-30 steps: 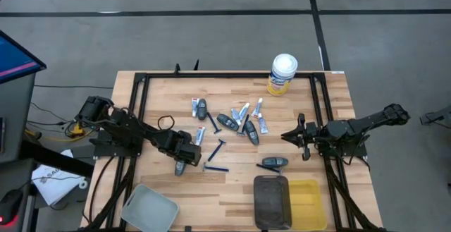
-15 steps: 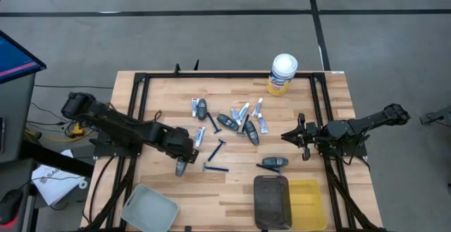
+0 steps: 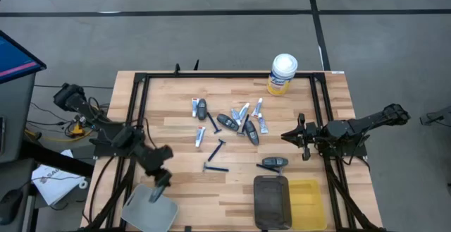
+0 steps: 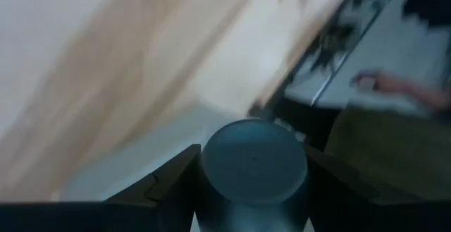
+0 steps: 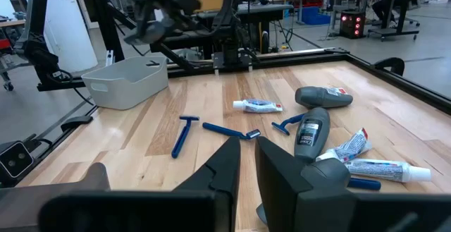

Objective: Pick & Place Travel size toiletries
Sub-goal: Put the deodorant into the gray bin

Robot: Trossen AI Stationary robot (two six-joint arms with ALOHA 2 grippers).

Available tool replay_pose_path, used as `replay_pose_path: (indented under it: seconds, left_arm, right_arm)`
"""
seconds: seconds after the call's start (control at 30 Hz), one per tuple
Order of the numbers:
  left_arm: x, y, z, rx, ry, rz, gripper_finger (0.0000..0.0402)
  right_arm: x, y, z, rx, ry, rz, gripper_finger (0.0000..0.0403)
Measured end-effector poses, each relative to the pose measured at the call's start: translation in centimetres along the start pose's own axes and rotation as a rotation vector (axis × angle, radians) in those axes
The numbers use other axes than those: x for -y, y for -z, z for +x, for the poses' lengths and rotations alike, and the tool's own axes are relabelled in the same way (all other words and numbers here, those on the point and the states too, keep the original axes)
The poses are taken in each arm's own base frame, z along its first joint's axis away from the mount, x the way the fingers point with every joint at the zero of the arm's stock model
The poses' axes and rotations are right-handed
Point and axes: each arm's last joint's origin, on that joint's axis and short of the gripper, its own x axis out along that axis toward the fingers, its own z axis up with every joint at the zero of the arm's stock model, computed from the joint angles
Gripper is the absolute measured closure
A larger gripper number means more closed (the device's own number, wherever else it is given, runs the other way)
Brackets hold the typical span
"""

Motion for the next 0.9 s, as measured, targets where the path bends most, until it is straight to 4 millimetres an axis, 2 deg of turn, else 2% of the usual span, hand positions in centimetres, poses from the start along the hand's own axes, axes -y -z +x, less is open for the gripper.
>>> replay_pose_path:
  seconds: [0.17,0.33,0.63,0.9]
  left_arm:
    - [0.5,3.3,1.8,-0.104,-0.028,0.081,0.0201]
    - [0.2,4.9,4.4,-0.15,-0.121,0.112,0.0185]
    - [-0.7,5.0,8.2,-0.151,-0.276,0.124,0.0199]
    - [-0.9,5.0,9.1,-0.158,-0.304,0.13,0.0185]
  right_arm:
    - [0.0,0.0,0.0,0.0,0.0,0.0,0.0363]
    - [0.0,0.0,0.0,0.0,0.0,0.0,0.0363]
    - [0.0,0.0,0.0,0.0,0.0,0.0,0.0363]
    - [0.0,0.0,0.0,0.0,0.0,0.0,0.0363]
